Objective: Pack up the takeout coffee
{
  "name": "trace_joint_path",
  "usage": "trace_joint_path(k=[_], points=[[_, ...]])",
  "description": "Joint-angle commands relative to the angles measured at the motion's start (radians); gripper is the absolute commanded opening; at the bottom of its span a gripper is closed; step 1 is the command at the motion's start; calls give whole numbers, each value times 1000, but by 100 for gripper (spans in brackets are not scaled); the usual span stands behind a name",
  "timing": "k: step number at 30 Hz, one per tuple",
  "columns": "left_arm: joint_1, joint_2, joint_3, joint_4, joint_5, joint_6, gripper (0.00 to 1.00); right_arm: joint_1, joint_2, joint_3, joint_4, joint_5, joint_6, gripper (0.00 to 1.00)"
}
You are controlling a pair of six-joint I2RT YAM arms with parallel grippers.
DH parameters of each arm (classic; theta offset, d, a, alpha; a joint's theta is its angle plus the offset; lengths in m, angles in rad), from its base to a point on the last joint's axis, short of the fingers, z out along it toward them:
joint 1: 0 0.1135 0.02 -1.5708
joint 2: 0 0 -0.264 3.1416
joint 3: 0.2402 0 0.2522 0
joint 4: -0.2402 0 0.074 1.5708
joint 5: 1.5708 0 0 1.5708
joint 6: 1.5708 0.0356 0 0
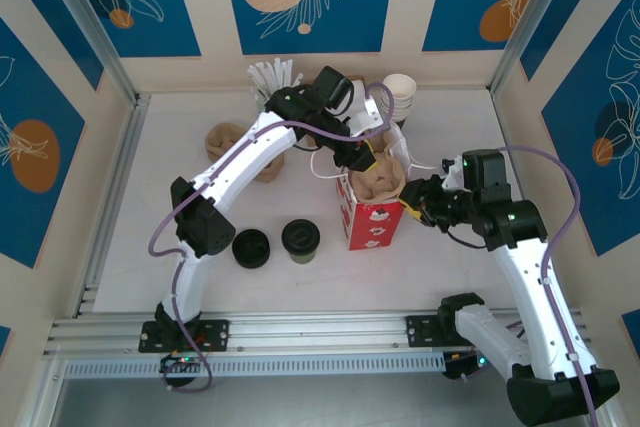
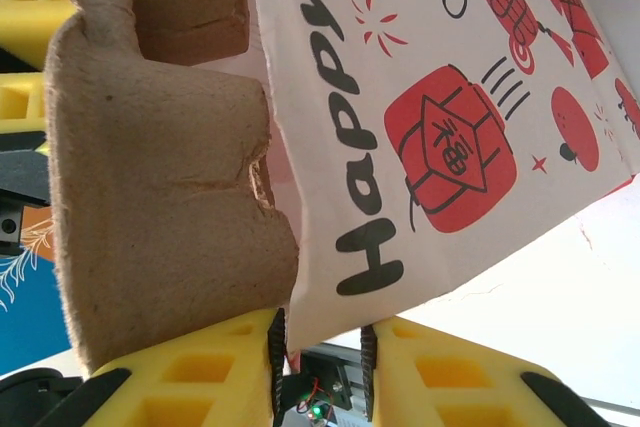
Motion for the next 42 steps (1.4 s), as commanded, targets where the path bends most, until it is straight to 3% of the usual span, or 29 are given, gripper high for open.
trace_joint_path(k=[1, 13, 30, 42], points=[[8, 12, 31, -7, 10, -4, 26, -1, -11, -28, 35, -29, 29, 28], [26, 11, 31, -4, -28, -6, 23, 1, -12, 3, -35, -47, -31, 6], [-4, 22, 23, -91, -128, 59, 22, 1, -12, 72, -127, -104, -80, 2], [-74, -4, -6, -112, -241, 70, 22, 38, 12, 93, -135, -103, -89, 3]])
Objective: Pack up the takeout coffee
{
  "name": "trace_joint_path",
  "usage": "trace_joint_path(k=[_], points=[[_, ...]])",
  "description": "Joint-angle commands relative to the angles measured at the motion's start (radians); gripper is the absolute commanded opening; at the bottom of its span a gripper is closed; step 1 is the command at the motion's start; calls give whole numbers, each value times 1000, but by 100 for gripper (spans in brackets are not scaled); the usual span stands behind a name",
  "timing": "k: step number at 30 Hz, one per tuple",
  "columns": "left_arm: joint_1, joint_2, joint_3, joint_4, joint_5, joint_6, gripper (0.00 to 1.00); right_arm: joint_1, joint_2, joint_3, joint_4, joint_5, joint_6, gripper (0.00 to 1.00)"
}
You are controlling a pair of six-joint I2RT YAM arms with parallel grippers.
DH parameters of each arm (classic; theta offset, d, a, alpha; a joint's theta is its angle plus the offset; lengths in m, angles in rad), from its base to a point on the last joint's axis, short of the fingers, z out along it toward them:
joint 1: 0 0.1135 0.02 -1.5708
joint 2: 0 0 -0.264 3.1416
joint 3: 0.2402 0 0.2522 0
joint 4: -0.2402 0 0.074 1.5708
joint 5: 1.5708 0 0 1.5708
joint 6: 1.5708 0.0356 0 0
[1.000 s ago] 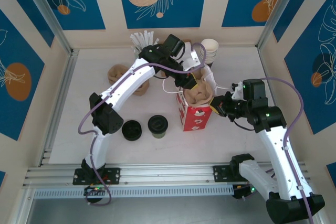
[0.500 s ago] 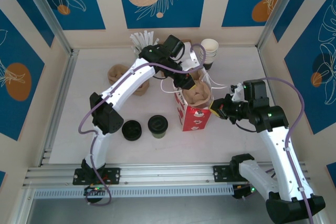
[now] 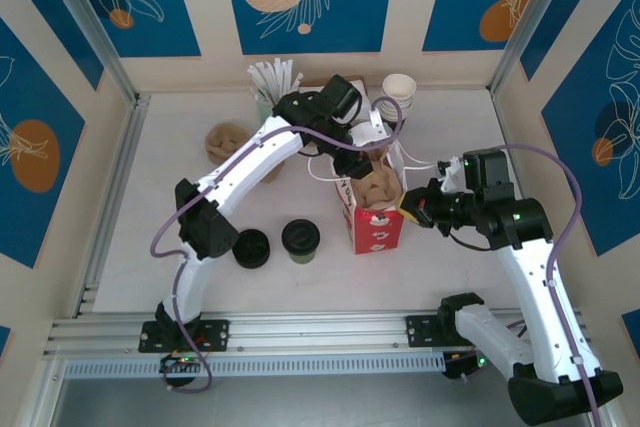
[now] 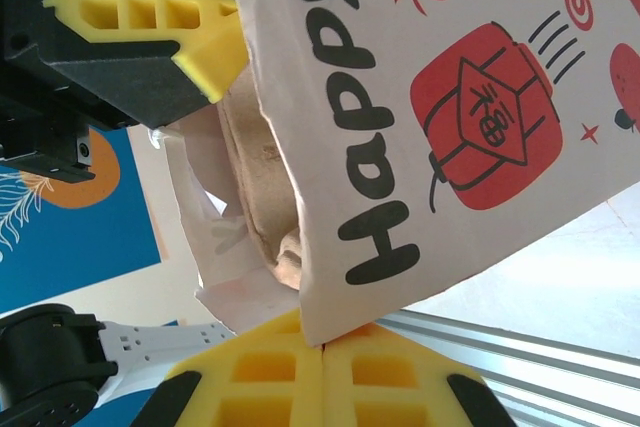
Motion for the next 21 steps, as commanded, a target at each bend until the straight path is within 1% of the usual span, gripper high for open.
trace_joint_path(k=[1, 4, 10, 21], points=[[-29, -12, -2, -47, -82, 21, 22, 22, 4, 27, -24, -23, -21, 3], [-45, -22, 5, -65, -127, 18, 22, 41, 11, 32, -23, -6, -25, 3], [-56, -51, 27, -87, -145, -12, 22, 70, 38, 58, -41, 30, -49, 3], [-80, -46, 66, -175, -238, 4, 24, 101, 77, 100, -61, 41, -109, 3]])
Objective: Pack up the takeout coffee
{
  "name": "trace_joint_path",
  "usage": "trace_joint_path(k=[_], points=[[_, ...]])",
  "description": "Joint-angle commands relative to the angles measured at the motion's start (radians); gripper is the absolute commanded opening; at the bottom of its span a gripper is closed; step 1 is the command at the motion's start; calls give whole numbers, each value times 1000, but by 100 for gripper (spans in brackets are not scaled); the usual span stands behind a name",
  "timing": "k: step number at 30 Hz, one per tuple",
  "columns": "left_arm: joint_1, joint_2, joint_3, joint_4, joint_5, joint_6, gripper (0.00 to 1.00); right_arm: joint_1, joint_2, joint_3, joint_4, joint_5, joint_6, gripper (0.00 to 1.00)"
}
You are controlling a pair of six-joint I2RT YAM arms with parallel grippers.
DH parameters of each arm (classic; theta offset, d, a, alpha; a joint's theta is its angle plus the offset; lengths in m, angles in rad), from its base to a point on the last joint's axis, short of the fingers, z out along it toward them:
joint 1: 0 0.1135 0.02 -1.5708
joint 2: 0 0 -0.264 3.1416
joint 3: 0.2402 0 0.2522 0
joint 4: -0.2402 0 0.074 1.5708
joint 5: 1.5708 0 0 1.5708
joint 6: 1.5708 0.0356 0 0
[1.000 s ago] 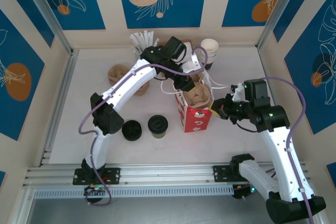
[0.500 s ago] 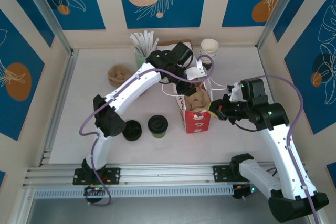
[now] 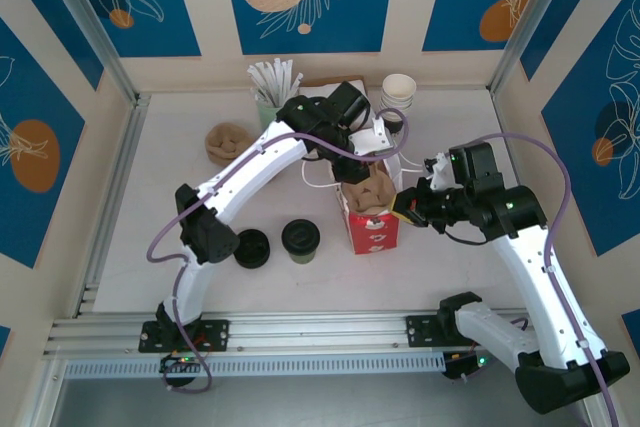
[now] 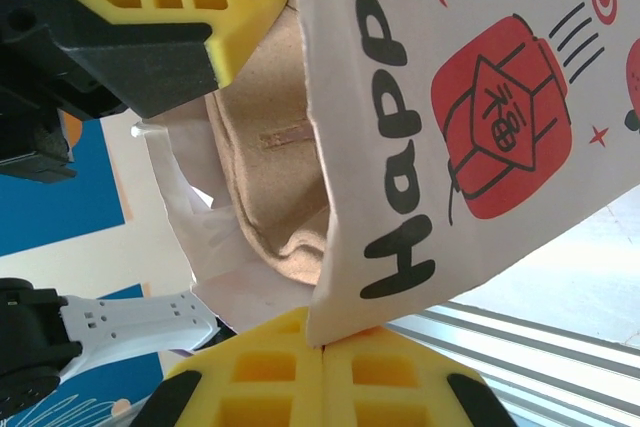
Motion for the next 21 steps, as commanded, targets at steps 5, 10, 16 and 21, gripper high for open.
trace_joint_path(k=[5, 10, 16, 21], points=[[-32, -9, 77, -125, -77, 30, 25, 21, 17, 51, -19, 4, -62, 3], [-43, -12, 91, -113, -41, 27, 25, 40, 23, 50, -6, 0, -62, 3], [-42, -5, 27, -28, 25, -2, 25, 67, 26, 30, 14, -9, -50, 3], [-46, 8, 2, 10, 27, -13, 25, 76, 23, 19, 21, -12, -49, 3]])
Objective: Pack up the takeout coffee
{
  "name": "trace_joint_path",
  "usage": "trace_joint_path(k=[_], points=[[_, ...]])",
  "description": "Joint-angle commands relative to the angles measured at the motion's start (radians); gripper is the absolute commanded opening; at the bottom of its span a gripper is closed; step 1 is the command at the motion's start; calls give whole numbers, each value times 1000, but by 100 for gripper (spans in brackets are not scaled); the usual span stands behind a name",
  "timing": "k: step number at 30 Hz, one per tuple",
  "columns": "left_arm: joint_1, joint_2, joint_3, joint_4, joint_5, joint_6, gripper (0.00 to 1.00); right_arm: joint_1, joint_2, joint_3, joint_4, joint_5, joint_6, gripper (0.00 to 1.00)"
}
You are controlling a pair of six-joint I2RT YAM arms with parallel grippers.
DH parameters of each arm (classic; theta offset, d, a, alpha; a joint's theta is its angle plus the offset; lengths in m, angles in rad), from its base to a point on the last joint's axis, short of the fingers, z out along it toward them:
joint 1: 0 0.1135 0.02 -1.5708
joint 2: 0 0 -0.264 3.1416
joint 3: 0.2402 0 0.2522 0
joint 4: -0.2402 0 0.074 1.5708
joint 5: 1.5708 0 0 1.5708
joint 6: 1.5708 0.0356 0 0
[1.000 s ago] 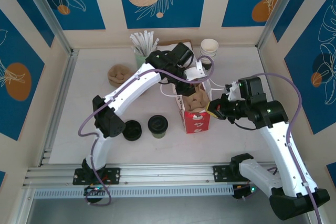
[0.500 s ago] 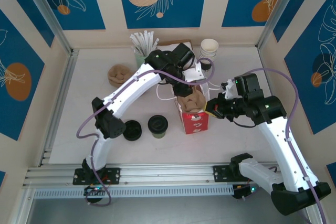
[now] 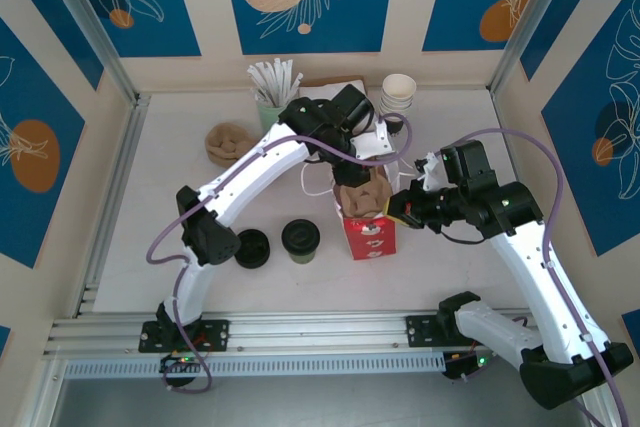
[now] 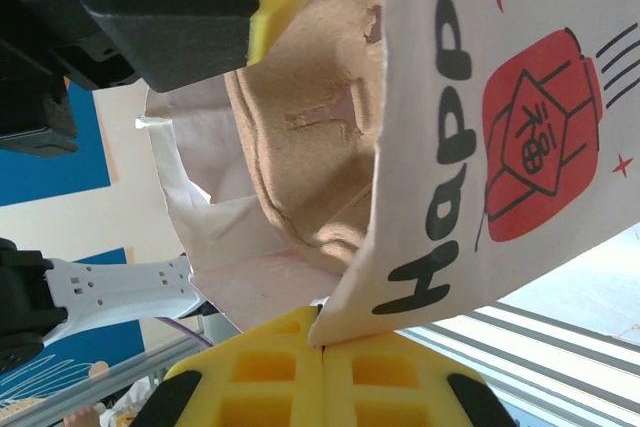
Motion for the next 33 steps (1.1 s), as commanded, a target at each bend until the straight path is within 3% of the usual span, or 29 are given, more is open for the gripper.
trace_joint_path(k=[1, 15, 33], points=[[-25, 9, -17, 36, 52, -14, 25, 8, 1, -4, 35, -14, -11, 3], [-29, -18, -164, 126, 97, 29, 25, 5, -15, 9, 0, 41, -23, 3], [-28, 6, -215, 160, 85, 52, 25, -27, -47, 15, -87, 105, -87, 3]])
